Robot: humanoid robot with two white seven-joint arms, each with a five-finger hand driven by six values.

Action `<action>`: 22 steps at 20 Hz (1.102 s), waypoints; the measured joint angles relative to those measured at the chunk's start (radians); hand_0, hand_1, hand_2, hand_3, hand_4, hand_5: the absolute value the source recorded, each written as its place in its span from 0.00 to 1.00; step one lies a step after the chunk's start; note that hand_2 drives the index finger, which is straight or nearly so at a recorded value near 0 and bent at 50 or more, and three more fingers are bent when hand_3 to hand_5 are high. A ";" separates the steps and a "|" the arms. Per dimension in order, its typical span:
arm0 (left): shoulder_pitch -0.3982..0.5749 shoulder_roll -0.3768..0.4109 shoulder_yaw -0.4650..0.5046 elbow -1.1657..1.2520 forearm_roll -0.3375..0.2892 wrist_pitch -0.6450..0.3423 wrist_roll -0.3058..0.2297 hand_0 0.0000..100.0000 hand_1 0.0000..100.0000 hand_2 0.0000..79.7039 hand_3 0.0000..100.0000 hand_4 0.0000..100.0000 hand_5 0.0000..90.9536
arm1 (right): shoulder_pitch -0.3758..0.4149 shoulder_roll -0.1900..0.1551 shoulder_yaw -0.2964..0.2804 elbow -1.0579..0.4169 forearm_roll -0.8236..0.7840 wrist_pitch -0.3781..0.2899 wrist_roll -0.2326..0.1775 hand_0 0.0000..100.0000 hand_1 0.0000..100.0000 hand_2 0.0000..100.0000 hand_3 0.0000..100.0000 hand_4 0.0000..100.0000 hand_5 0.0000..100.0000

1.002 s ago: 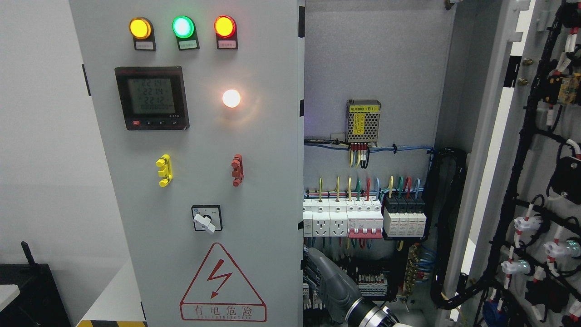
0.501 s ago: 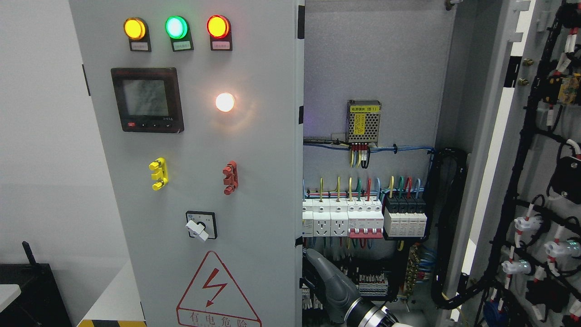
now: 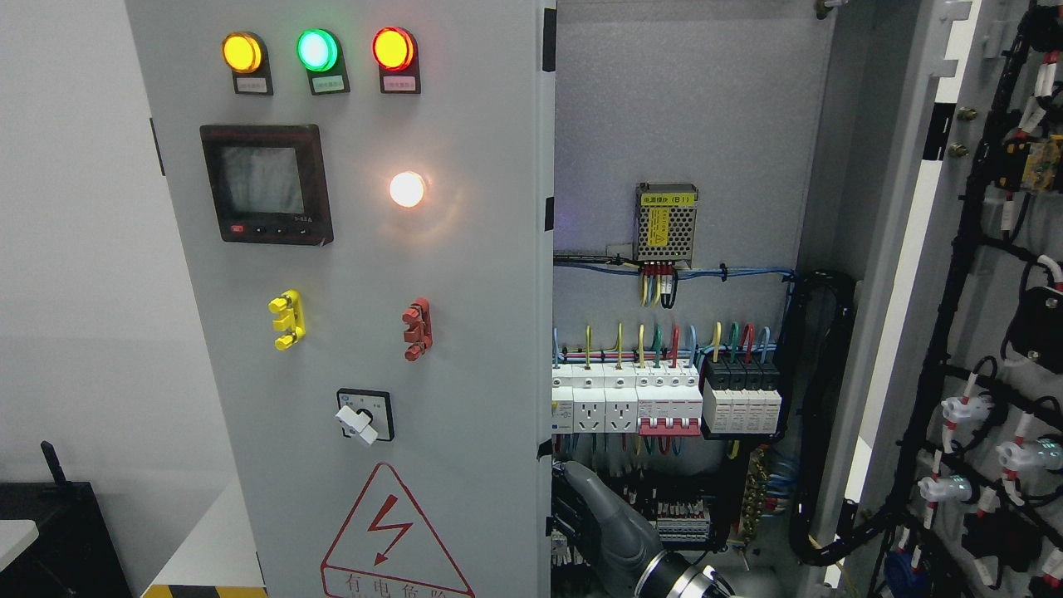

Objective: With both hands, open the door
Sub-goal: 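Pull the indicator-light door with the right hand, swinging it outward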

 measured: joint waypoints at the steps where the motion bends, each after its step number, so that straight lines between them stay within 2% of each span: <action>1: 0.000 0.000 0.000 0.000 0.000 0.000 0.000 0.00 0.00 0.00 0.00 0.00 0.00 | 0.001 -0.002 0.001 -0.002 -0.002 0.000 0.004 0.38 0.00 0.00 0.00 0.00 0.00; 11: 0.000 0.000 0.000 0.000 0.000 0.000 0.000 0.00 0.00 0.00 0.00 0.00 0.00 | 0.015 -0.018 0.007 -0.028 -0.038 -0.002 0.040 0.38 0.00 0.00 0.00 0.00 0.00; 15: 0.000 0.000 0.000 0.000 0.000 0.000 0.000 0.00 0.00 0.00 0.00 0.00 0.00 | 0.018 -0.021 0.013 -0.040 -0.043 -0.002 0.070 0.38 0.00 0.00 0.00 0.00 0.00; 22: 0.000 0.000 0.000 0.000 0.000 0.000 0.000 0.00 0.00 0.00 0.00 0.00 0.00 | 0.020 -0.025 0.023 -0.053 -0.046 -0.002 0.083 0.38 0.00 0.00 0.00 0.00 0.00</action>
